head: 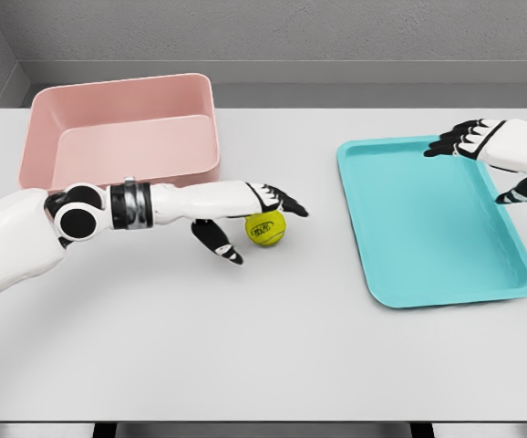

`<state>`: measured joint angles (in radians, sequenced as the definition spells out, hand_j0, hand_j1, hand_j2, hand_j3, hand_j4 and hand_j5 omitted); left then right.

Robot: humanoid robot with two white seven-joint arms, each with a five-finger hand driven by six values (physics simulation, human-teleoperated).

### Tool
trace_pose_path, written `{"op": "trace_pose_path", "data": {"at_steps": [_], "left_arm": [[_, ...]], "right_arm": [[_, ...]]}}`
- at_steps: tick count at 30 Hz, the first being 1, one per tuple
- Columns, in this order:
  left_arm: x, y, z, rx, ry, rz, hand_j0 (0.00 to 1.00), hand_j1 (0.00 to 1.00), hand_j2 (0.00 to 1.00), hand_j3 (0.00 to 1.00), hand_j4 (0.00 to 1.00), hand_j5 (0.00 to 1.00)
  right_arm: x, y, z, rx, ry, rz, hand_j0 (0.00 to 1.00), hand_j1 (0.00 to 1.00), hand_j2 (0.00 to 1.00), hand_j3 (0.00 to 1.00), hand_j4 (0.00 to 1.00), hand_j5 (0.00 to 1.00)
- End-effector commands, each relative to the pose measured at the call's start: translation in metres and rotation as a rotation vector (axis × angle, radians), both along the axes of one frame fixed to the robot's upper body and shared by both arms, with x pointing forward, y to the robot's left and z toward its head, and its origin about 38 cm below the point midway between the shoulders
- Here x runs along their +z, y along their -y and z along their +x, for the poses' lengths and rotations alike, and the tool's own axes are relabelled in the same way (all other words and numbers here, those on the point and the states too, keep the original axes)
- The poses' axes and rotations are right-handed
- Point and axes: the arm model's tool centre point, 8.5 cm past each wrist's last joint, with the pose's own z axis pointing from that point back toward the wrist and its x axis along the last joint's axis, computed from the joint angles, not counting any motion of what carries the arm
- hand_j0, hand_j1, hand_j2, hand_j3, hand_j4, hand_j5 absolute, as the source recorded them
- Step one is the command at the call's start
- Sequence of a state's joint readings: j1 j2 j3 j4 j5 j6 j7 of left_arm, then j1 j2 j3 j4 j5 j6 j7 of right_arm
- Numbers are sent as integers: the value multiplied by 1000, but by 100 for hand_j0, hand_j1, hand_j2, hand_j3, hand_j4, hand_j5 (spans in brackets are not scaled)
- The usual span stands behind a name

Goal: Put the tennis from the blue tray into the pink basket with both arms

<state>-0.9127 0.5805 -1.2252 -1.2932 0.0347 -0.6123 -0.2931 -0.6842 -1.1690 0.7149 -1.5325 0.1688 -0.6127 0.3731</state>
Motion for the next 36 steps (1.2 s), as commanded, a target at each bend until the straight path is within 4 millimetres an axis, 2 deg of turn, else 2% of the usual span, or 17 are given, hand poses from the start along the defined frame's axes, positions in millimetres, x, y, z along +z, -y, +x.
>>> {"op": "trace_pose_path", "data": {"at_steps": [1, 6, 12, 24, 36], "left_arm": [[-5, -6, 5, 27, -11, 10, 100, 100, 100, 100, 100, 100], [-4, -14, 14, 58, -7, 19, 100, 100, 100, 100, 100, 100], [-13, -2, 22, 74, -24, 13, 100, 100, 100, 100, 100, 100], [-19, 9, 24, 71, -36, 7, 100, 100, 100, 100, 100, 100], [-26, 3, 30, 100, -41, 29, 100, 100, 100, 100, 100, 100]], "right_arm": [[0, 4, 1, -16, -5, 3, 100, 100, 100, 100, 100, 100], [-5, 8, 4, -31, -15, 5, 100, 100, 100, 100, 100, 100], [-8, 15, 6, -53, -24, 2, 100, 100, 100, 100, 100, 100], [-8, 21, 7, -70, -25, 1, 100, 100, 100, 100, 100, 100], [-8, 21, 8, -72, -25, 1, 100, 100, 100, 100, 100, 100]]}}
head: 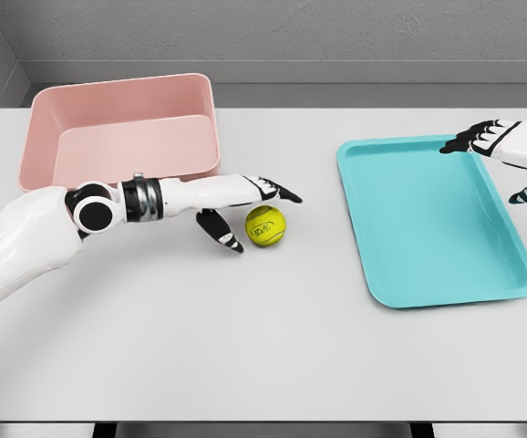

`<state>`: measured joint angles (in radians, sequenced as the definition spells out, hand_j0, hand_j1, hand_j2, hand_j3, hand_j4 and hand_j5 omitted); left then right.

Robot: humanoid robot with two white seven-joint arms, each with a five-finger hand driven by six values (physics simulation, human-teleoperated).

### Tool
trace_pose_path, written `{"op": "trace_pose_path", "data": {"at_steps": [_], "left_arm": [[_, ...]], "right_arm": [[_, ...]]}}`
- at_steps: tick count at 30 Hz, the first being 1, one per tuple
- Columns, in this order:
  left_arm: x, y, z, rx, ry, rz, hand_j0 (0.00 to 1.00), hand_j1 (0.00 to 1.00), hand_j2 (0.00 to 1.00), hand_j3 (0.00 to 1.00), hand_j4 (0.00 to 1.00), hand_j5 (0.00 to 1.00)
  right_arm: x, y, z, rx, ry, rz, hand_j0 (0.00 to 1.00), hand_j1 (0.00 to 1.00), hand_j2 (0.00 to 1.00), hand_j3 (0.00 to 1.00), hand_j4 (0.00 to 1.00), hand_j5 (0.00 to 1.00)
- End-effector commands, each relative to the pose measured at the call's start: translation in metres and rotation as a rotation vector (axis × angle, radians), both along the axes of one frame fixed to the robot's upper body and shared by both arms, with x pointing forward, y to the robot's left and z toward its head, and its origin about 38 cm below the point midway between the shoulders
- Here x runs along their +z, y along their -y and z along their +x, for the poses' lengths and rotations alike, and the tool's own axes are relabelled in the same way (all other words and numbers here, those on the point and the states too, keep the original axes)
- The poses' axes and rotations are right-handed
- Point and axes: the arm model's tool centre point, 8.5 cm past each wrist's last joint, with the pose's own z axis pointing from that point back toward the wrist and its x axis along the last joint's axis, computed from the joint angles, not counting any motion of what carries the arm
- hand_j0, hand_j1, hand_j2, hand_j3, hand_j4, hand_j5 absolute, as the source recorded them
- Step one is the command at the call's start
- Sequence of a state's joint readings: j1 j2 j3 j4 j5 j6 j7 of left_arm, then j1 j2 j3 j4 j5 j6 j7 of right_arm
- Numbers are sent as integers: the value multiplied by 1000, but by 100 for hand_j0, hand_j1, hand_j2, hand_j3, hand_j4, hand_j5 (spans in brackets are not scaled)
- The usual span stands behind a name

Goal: Put the tennis from the blue tray into the pink basket with both arms

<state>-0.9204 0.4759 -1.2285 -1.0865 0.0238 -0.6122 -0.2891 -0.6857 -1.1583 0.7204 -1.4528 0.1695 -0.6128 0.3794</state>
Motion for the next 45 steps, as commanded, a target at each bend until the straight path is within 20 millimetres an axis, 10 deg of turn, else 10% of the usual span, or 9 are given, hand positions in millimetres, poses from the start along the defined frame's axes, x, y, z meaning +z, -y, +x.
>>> {"op": "trace_pose_path", "data": {"at_steps": [1, 45], "left_arm": [[0, 0, 1, 5, -5, -5, 100, 100, 100, 100, 100, 100], [-10, 7, 1, 2, -13, 14, 82, 82, 82, 82, 82, 82]], "right_arm": [[1, 1, 0, -3, 0, 5, 100, 100, 100, 100, 100, 100], [2, 0, 0, -3, 2, 6, 100, 100, 100, 100, 100, 100]]}}
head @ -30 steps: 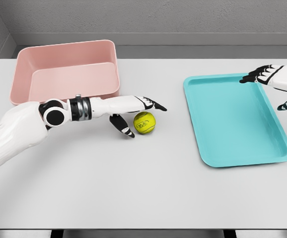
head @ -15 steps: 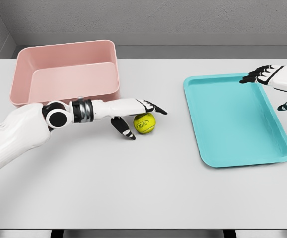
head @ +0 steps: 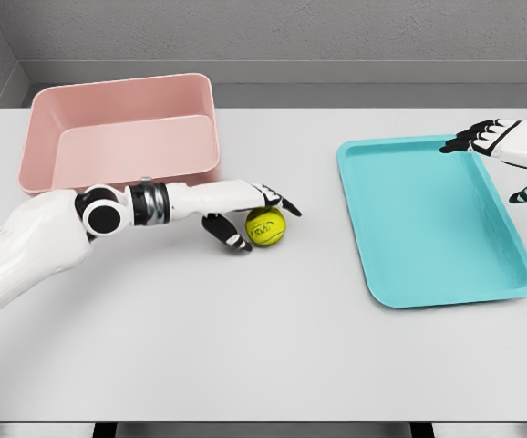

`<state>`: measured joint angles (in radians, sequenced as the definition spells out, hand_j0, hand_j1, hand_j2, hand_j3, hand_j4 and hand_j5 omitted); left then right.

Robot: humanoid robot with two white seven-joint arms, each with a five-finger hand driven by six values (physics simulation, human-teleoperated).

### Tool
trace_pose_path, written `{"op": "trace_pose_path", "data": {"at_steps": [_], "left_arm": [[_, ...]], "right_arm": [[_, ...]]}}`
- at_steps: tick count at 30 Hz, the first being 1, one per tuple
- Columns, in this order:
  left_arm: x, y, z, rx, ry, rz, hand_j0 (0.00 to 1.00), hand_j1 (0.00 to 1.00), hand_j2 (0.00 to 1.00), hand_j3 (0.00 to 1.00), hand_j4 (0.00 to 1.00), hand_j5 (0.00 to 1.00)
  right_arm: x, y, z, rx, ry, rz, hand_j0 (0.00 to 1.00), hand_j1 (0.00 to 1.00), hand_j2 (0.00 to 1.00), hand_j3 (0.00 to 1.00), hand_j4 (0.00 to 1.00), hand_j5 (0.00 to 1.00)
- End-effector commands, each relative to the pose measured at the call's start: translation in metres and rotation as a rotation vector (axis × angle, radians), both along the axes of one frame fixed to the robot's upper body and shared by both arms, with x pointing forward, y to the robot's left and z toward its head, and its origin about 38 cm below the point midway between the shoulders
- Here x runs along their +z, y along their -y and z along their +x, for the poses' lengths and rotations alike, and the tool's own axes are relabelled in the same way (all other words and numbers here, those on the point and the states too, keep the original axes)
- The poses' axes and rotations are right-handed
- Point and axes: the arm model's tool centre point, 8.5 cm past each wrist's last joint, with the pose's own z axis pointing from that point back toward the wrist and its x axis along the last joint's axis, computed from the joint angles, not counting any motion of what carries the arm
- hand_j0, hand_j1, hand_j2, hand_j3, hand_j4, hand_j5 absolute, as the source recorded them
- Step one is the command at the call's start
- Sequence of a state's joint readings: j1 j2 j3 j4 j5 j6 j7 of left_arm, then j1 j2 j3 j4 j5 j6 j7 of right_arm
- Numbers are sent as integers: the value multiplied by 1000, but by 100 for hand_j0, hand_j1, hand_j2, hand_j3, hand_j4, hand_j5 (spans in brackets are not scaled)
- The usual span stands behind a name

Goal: Put the tennis from the blue tray into the pink basket with both arms

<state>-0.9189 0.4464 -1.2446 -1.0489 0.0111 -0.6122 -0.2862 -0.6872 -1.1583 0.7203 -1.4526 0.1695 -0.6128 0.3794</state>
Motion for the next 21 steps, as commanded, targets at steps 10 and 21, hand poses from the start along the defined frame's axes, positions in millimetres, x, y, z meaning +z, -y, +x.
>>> {"op": "trace_pose_path", "data": {"at_steps": [10, 21], "left_arm": [[0, 3, -1, -5, -5, -4, 75, 75, 75, 75, 75, 75], [-4, 4, -3, -11, -11, 4, 63, 63, 63, 63, 63, 63]], "right_arm": [[1, 0, 0, -4, 0, 7, 100, 100, 100, 100, 100, 100], [0, 3, 1, -13, 0, 5, 100, 100, 100, 100, 100, 100]]}}
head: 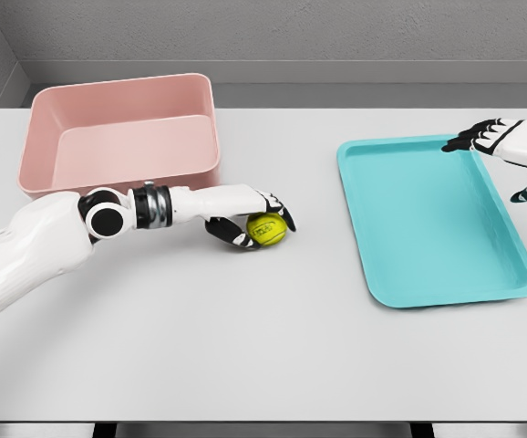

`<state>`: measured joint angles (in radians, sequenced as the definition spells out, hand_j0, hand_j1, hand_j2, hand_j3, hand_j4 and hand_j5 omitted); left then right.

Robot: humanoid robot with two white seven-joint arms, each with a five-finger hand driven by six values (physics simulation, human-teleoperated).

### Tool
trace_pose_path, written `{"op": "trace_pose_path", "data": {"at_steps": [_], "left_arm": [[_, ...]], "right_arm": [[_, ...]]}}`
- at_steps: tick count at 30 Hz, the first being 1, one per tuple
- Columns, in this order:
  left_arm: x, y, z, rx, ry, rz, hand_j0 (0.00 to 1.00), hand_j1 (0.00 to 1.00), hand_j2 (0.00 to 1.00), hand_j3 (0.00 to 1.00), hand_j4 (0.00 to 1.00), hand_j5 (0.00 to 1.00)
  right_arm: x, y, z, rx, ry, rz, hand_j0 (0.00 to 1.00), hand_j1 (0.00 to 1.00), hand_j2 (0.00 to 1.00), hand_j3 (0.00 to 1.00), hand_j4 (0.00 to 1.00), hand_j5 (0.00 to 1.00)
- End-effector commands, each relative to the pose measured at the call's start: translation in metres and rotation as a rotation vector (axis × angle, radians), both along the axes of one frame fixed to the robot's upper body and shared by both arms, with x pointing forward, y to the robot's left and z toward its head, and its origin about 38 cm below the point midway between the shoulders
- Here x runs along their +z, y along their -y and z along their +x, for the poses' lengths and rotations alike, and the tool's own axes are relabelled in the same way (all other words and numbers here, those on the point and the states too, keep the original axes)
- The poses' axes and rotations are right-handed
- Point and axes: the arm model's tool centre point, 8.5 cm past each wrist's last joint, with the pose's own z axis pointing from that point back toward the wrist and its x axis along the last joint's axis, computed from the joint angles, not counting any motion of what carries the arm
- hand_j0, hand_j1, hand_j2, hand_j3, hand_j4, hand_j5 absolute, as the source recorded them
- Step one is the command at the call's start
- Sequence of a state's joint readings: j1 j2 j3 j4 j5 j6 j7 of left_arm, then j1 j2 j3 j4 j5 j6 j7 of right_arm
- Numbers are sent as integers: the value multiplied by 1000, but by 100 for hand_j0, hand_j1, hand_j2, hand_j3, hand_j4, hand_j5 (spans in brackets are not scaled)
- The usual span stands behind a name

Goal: Put the tennis from the blue tray into the pink basket with both arms

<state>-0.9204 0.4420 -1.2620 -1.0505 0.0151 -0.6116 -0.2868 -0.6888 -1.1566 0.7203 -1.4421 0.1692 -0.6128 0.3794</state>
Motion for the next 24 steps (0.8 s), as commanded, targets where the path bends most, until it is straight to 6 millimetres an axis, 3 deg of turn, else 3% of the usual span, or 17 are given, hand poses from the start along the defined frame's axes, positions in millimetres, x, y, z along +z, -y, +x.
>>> {"op": "trace_pose_path", "data": {"at_steps": [1, 24], "left_arm": [[0, 0, 0, 0, -3, -1, 63, 63, 63, 63, 63, 63], [17, 4, 6, -7, 32, -16, 60, 60, 60, 60, 60, 60]], "right_arm": [[1, 1, 0, -4, 0, 6, 100, 100, 100, 100, 100, 100], [-3, 0, 3, -10, -3, 17, 100, 100, 100, 100, 100, 100]]}}
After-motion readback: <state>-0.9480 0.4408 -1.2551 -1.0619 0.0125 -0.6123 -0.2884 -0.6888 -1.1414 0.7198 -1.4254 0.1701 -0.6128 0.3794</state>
